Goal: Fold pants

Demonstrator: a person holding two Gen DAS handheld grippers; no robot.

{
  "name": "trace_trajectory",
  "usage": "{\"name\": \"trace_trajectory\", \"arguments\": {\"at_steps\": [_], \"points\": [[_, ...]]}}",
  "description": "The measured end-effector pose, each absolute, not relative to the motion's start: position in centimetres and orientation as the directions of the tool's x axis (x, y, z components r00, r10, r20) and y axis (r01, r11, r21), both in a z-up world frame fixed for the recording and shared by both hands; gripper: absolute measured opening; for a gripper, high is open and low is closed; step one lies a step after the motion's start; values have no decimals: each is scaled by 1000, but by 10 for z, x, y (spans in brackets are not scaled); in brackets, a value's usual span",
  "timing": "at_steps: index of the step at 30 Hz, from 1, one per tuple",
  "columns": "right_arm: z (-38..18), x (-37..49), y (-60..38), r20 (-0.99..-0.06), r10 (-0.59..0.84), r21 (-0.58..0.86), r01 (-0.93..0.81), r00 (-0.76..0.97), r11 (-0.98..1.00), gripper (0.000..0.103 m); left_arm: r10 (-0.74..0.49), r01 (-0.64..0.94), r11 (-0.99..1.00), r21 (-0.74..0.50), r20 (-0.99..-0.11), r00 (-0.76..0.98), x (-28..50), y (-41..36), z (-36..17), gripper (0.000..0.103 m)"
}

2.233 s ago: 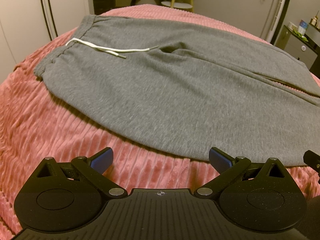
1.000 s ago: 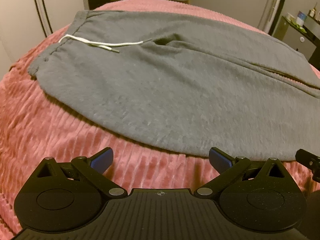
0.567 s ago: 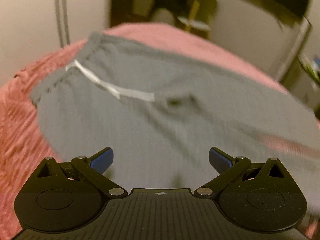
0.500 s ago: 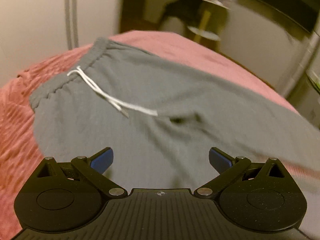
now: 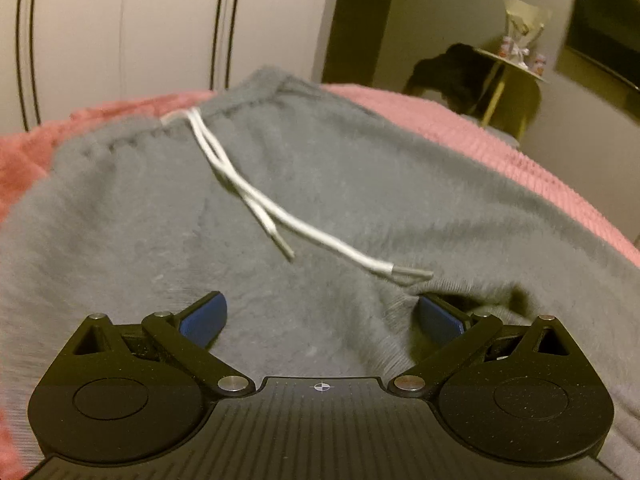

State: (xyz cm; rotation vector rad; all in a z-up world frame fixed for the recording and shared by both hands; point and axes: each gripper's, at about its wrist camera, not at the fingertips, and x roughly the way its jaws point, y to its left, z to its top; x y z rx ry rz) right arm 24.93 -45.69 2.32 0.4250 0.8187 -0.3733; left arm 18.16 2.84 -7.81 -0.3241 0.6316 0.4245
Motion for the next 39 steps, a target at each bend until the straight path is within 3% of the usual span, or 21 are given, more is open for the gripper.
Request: {"name": "trace_trajectory", "arguments": {"at_steps": [2, 7, 12, 15, 17, 19, 24, 28, 32, 35, 37, 39], "points": [[16, 307, -473, -779, -183, 222, 537, 600, 814, 73, 308, -469, 873, -132, -595, 742, 179, 23, -82, 103], [-8, 393, -496, -792, -337, 136, 685, 509, 716, 73, 312, -469, 873, -129, -591, 744, 179, 21, -86, 103], [-34, 428, -516, -833, -325, 164, 761, 448, 628, 74, 323, -473, 873, -118, -586, 743, 180, 18, -89, 103], [-35, 426, -507, -818, -375, 109, 756, 437, 645, 42, 320, -473, 872, -124, -586, 745, 181, 20, -89, 103], [-34, 414, -511, -803, -358, 144, 739, 476, 658, 13, 318, -472, 872, -128, -585, 746, 180, 20, -89, 103], [-28, 394, -517, -788, -300, 246, 721, 538, 648, 3, 317, -471, 873, -127, -587, 745, 181, 20, -88, 103], [10, 297, -494, -619, -278, 395, 597, 735, 699, 2, 283, -456, 875, -162, -593, 754, 181, 26, -84, 103], [10, 160, -464, -491, -311, 479, 550, 814, 684, 2, 313, -483, 851, -204, -541, 781, 169, 27, -68, 103], [-43, 64, -451, -561, -319, 466, 610, 764, 641, 2, 274, -395, 885, -247, -411, 870, 152, 24, -29, 103], [-88, 37, -469, -654, -247, 485, 647, 715, 588, 2, 121, -243, 904, -351, -335, 934, 158, 31, -2, 103], [-86, 27, -470, -618, -242, 512, 616, 748, 598, 2, -60, -130, 888, -441, -391, 918, 191, 42, 5, 103], [-83, 29, -478, -606, -224, 539, 601, 763, 591, 3, -167, -135, 833, -536, -477, 863, 233, 59, -3, 103]]}}
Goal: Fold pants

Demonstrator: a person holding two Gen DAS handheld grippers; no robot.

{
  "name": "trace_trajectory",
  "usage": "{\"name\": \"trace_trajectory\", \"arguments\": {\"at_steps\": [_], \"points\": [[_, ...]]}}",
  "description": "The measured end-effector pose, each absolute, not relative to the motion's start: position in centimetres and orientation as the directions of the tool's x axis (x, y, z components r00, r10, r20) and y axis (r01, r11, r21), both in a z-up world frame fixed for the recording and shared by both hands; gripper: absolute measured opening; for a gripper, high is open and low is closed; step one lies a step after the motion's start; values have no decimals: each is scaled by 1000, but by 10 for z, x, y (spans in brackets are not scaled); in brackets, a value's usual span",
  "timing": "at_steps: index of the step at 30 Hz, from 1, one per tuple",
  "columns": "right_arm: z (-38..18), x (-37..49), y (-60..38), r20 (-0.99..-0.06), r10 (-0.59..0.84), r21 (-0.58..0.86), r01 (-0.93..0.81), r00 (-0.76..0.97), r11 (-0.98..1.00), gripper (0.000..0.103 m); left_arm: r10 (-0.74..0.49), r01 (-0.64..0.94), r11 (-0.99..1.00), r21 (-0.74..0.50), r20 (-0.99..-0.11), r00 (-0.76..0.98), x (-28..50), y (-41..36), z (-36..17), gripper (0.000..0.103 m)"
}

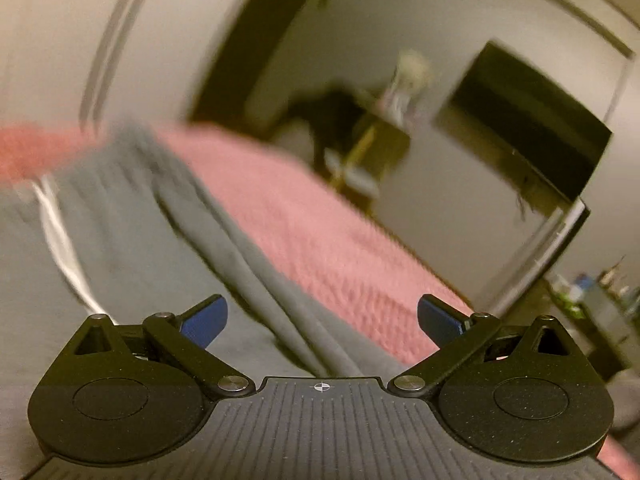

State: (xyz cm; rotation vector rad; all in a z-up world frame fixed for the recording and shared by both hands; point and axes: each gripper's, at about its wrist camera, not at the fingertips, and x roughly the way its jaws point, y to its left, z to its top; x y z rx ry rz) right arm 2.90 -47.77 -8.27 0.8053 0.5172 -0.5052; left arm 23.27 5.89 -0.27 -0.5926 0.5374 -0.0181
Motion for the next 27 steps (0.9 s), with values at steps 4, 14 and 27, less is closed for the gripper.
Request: {"name": "trace_trajectory", "arguments": {"at_steps": [4, 14, 27], "points": [[-85, 28, -486, -603, -186, 583, 588, 776, 560, 5, -247, -266, 716, -646, -590, 769, 296, 95, -31, 78], [-98, 33, -510, -569, -101, 710, 549, 816, 442, 24, -314, -344, 739, -579, -748, 585, 371, 89, -55, 39], [-19, -35, -528, -389, -225, 685, 443, 894, 579, 4, -411, -77, 707, -703, -497, 764, 142, 116, 14, 12]]}}
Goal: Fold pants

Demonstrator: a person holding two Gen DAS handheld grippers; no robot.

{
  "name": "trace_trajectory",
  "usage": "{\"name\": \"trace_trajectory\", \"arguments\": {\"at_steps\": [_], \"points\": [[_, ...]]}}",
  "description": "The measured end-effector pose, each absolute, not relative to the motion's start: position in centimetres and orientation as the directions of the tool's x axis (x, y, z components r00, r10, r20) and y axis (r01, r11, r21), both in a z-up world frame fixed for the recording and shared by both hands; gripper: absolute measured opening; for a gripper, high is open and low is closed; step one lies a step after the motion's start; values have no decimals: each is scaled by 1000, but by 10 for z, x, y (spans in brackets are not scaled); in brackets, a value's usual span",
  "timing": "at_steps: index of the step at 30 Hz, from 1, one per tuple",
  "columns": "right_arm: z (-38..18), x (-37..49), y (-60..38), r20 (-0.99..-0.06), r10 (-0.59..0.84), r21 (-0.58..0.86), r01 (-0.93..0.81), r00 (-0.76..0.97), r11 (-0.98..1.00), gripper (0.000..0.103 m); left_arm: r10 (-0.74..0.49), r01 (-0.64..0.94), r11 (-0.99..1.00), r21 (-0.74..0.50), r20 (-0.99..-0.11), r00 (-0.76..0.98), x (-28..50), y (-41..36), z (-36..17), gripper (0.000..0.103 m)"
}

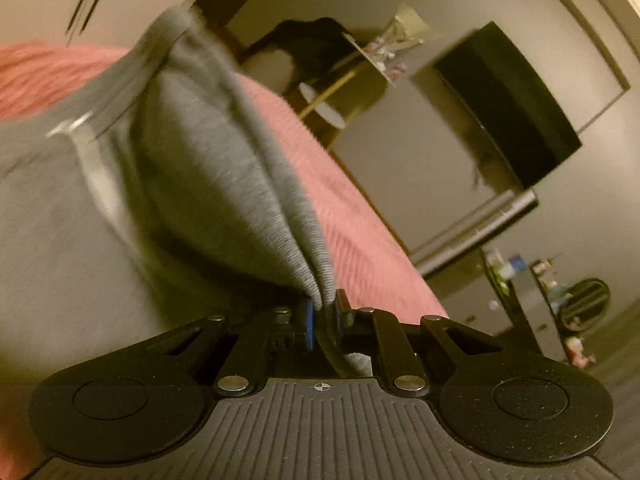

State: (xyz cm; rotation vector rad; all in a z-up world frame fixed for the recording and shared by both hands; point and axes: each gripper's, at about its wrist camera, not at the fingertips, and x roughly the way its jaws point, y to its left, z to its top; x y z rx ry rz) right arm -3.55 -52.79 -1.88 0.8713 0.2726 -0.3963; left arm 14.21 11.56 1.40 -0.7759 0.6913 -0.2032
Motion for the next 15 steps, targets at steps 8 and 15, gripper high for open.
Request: {"name": "trace_trajectory", "arguments": {"at_steps": [8, 15], "points": [[-67, -67, -544, -594, -262, 553, 623, 761, 553, 8, -203, -332, 748, -575, -674, 710, 88, 146, -52, 64], [-83, -53, -546, -596, -138, 627, 565, 791, 536, 19, -96, -451, 658, -603, -661, 744, 122, 192, -60, 80]]}}
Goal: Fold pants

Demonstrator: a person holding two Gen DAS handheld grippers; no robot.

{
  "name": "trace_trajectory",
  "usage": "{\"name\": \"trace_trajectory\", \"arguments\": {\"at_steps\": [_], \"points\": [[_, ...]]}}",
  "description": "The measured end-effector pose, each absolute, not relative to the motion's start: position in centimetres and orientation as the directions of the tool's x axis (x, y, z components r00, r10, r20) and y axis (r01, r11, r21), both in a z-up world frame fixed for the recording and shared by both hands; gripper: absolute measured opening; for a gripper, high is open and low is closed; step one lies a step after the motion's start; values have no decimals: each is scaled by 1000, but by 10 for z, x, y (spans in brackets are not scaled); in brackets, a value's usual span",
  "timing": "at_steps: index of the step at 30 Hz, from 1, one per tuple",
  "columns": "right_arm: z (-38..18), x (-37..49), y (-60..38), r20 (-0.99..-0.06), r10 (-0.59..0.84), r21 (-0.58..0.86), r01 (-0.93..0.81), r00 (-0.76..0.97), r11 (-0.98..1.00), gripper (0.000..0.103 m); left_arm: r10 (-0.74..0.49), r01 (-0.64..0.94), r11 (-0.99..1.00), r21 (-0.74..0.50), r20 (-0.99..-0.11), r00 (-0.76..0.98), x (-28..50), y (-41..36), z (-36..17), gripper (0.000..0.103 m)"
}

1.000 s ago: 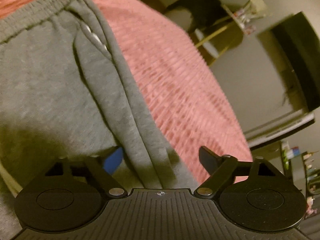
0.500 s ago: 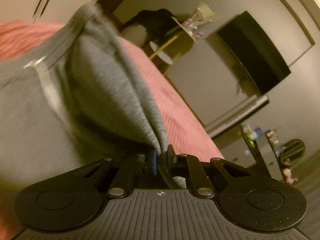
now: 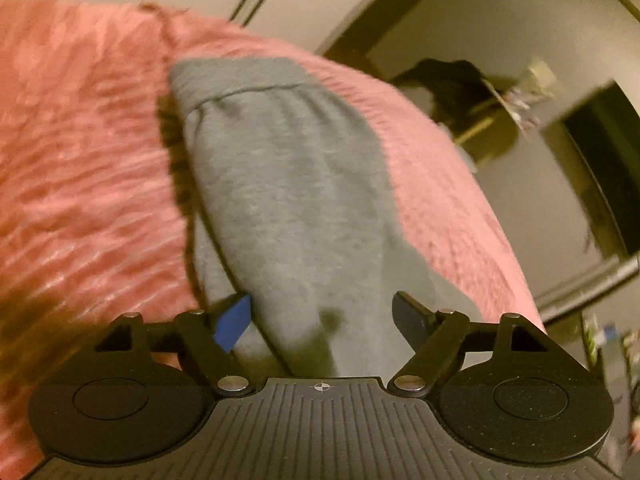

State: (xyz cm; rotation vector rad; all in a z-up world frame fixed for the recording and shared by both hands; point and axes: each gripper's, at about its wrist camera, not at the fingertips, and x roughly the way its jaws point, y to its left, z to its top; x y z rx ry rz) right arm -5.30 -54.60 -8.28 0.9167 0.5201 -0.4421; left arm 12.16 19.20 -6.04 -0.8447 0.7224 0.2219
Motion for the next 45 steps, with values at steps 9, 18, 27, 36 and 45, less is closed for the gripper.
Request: {"name": "trace_trajectory", "arguments": {"at_steps": [9, 18, 27, 36, 45], "points": [[-81, -49, -556, -542, -159, 673, 539, 825, 506, 18, -124, -458, 624, -633, -659, 741, 107, 205, -56, 26], [-79, -37, -564, -572, -175, 640, 570, 801, 516, 4, -169, -475, 603, -641, -684, 709, 113, 206, -60, 15], [-28, -80, -529, -445, -353, 483, 553, 823, 679, 4, -169, -364, 644, -673, -589, 790, 70, 219, -34, 14], [-66, -80, -546, -627, -352, 433, 687, 695, 583, 20, 17, -499, 652, -570, -648, 762, 54, 247, -51, 81], [-59, -86, -532, -623, -331, 460, 674, 709, 579, 20, -154, -498, 469, -729, -623, 767, 107, 283, -89, 62]]}}
